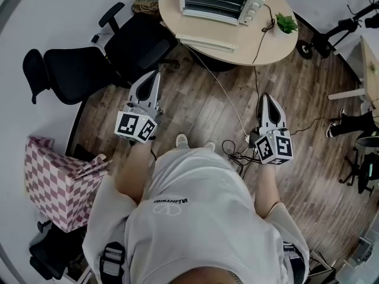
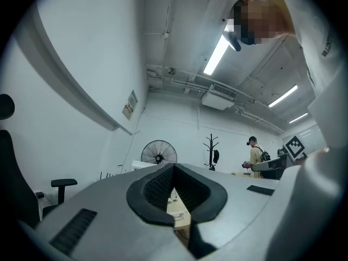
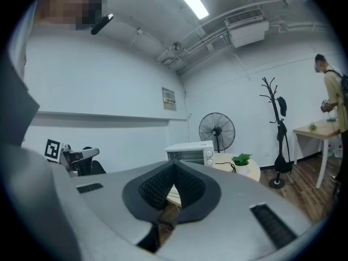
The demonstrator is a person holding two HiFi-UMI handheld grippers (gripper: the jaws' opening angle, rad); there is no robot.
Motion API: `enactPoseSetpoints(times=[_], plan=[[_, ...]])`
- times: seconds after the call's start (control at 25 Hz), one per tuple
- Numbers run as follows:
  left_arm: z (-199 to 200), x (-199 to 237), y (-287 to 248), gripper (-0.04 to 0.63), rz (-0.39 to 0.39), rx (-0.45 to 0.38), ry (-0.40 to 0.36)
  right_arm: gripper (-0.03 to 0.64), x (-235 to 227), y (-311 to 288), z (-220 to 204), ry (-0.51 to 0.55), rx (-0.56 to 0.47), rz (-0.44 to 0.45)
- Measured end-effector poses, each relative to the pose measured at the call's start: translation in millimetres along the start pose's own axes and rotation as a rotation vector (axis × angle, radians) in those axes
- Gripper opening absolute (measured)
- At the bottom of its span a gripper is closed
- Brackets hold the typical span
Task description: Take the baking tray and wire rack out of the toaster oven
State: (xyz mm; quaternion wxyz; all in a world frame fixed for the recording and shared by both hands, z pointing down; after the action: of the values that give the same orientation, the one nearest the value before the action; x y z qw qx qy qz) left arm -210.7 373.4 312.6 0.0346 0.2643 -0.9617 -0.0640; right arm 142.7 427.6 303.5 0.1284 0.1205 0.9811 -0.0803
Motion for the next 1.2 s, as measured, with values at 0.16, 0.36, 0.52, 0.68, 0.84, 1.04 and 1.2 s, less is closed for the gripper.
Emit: enactPoseSetpoints(times=[0.16,0.36,0.52,0.68,0.84,1.04,1.2], plan=[[-4,6,0,0.000,-0.010,0.000,0.014,0.002,3,-2,-2,-0.005,-0.007,-0.020],[-9,21,2,0.000,-0.027,0.008,0.032,0.002,14,-10,-5,-0.013,-0.013,-0.042],[-15,34,8,0.000,-0.051,0.020,0.048,0.002,29,-19,-13,-0.021,-0.005,-0.048],[-30,36,13,0.000,-0.102,0.033,0.076,0.002,44,-29,-16,-0.016,-0.012,-0.048],[-36,36,20,0.000,-0.116,0.038,0.103,0.002,54,-31,-20,-0.010,-0.009,-0.048],[-38,39,21,0.000,-0.125,0.037,0.121,0.002,60,-34,-19,0.001,-0.008,-0.049],[-36,39,15,0.000,-0.125,0.027,0.120,0.002,58,-41,-17,0.008,-0.004,-0.044]])
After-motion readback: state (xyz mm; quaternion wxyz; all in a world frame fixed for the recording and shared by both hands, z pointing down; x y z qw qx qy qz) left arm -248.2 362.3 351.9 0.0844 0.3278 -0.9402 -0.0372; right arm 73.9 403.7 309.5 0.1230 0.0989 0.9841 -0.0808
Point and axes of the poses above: the fingertips, and each gripper's own axes: y backward along the fingers, x to its left, z out of its top, the point moved 5 cm from there along y, backward along the fingers, and after that the axes turned 8 degrees about -y, right-handed, at the moved point
